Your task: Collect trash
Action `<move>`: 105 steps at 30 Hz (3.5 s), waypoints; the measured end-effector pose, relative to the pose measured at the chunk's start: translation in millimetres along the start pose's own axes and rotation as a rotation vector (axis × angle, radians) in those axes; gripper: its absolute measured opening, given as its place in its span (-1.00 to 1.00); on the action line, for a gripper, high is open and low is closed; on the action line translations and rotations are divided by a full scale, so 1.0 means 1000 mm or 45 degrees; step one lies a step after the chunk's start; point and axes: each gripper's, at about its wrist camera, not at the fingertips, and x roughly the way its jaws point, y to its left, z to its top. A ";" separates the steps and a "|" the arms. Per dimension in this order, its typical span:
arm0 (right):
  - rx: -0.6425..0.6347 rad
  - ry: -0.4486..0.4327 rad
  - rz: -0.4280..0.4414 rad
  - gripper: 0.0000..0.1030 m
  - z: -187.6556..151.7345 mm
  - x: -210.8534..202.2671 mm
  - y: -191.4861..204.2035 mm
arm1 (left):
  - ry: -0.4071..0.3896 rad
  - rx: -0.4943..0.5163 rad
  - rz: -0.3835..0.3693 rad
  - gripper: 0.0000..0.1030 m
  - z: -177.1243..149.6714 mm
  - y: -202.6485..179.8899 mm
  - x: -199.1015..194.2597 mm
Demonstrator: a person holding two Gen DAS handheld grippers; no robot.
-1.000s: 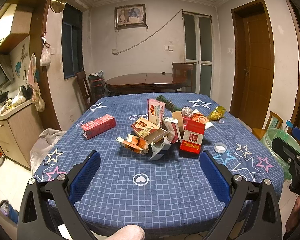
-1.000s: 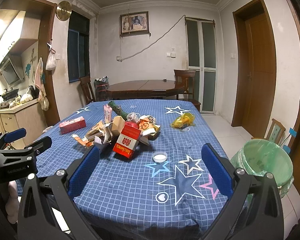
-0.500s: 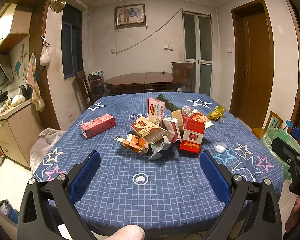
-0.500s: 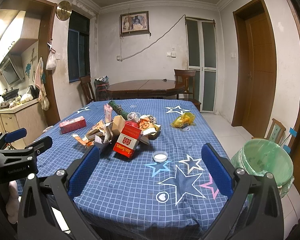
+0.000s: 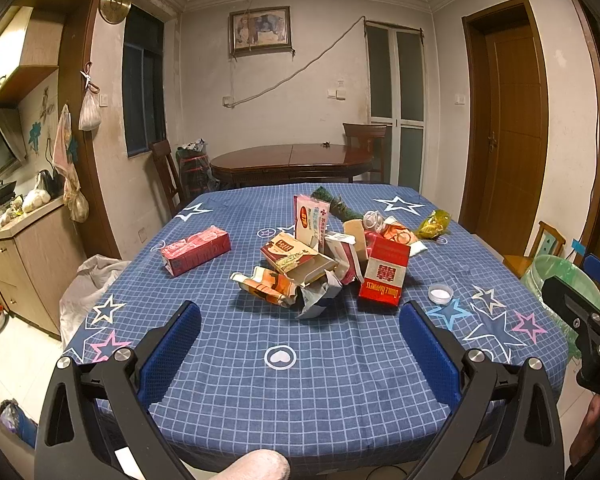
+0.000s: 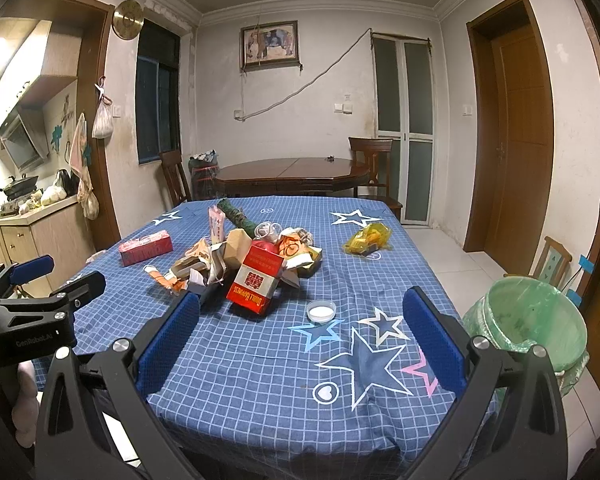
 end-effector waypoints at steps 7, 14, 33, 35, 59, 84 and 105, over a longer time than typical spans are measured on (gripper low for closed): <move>-0.002 0.002 -0.001 0.91 -0.003 0.003 0.006 | 0.003 -0.004 -0.001 0.93 -0.001 0.001 0.000; -0.002 0.004 0.000 0.91 0.000 0.003 0.004 | 0.005 -0.001 -0.004 0.93 -0.001 0.001 0.000; -0.017 0.092 0.061 0.91 -0.017 0.021 0.000 | 0.337 -0.134 -0.215 0.93 -0.012 0.050 0.089; -0.014 0.106 0.064 0.91 -0.018 0.026 -0.001 | 0.399 -0.175 -0.215 0.92 -0.009 0.064 0.115; 0.030 0.245 0.047 0.91 -0.021 0.095 -0.027 | 0.752 -0.239 -0.216 0.85 0.067 0.071 0.333; -0.134 0.695 0.100 0.07 -0.028 0.235 -0.029 | 0.520 -0.140 -0.337 0.18 0.018 0.067 0.229; -0.122 0.151 0.079 -0.25 0.018 0.116 0.003 | 0.101 -0.016 -0.177 0.17 0.029 0.034 0.118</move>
